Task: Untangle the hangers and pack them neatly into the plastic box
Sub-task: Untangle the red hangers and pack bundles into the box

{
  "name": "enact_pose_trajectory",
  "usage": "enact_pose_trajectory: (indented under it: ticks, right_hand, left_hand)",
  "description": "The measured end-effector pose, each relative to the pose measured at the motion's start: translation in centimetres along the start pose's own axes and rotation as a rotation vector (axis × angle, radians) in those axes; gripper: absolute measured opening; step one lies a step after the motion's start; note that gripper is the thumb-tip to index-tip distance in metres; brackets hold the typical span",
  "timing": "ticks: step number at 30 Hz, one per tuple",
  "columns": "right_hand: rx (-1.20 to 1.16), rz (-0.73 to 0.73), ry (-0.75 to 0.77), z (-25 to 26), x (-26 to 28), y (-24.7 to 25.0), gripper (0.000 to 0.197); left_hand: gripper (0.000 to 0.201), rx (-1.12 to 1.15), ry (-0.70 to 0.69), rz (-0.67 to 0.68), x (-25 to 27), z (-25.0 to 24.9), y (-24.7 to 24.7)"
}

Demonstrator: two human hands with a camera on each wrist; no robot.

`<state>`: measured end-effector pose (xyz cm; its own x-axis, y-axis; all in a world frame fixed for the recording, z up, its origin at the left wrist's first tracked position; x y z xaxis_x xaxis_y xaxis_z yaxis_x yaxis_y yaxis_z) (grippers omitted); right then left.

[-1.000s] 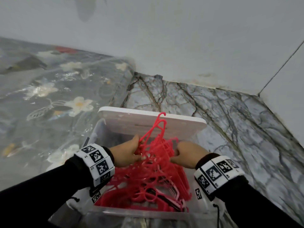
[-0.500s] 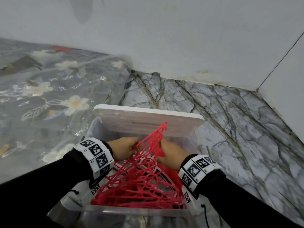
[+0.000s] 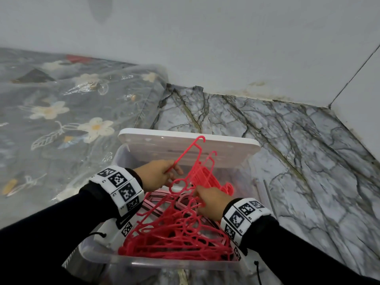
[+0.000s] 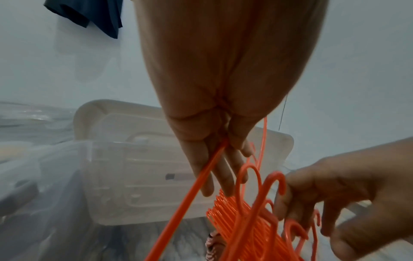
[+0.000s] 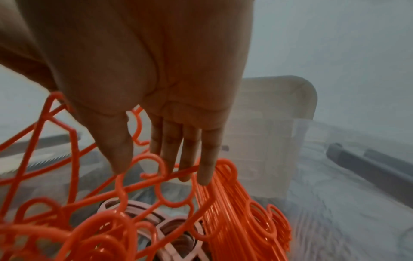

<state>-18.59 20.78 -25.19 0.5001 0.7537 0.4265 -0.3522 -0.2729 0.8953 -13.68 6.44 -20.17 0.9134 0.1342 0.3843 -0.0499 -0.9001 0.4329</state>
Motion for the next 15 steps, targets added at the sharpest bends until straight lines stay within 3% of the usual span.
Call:
enact_pose_trajectory:
  ticks: [4, 7, 11, 15]
  right_hand:
    - [0.091, -0.050, 0.041, 0.5, -0.1, 0.1, 0.026]
    - [0.156, -0.045, 0.083, 0.9, 0.2, 0.4, 0.019]
    - [0.177, 0.124, 0.173, 2.5, 1.0, -1.0, 0.027]
    - [0.170, 0.178, 0.224, 3.3, 1.1, -1.5, 0.032]
  left_hand:
    - [0.030, 0.096, 0.001, -0.131, -0.2, 0.0, 1.9]
    - [0.029, 0.101, 0.034, -0.157, -0.2, 0.3, 2.3]
    - [0.028, 0.040, 0.067, -0.099, -0.1, 0.7, 1.7]
    - [0.024, 0.108, 0.015, -0.170, -0.3, 0.1, 2.2]
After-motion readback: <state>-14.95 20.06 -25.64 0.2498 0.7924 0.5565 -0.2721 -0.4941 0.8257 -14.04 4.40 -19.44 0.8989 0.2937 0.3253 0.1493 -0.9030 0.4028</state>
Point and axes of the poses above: each hand's wrist, its own x-axis away from the middle knuckle, its own y-axis out of the back of the hand, z = x × y, the point moved 6 cm from there along -x, towards the middle knuckle, and after that the axes turned 12 degrees about x, right-handed, at the moved point
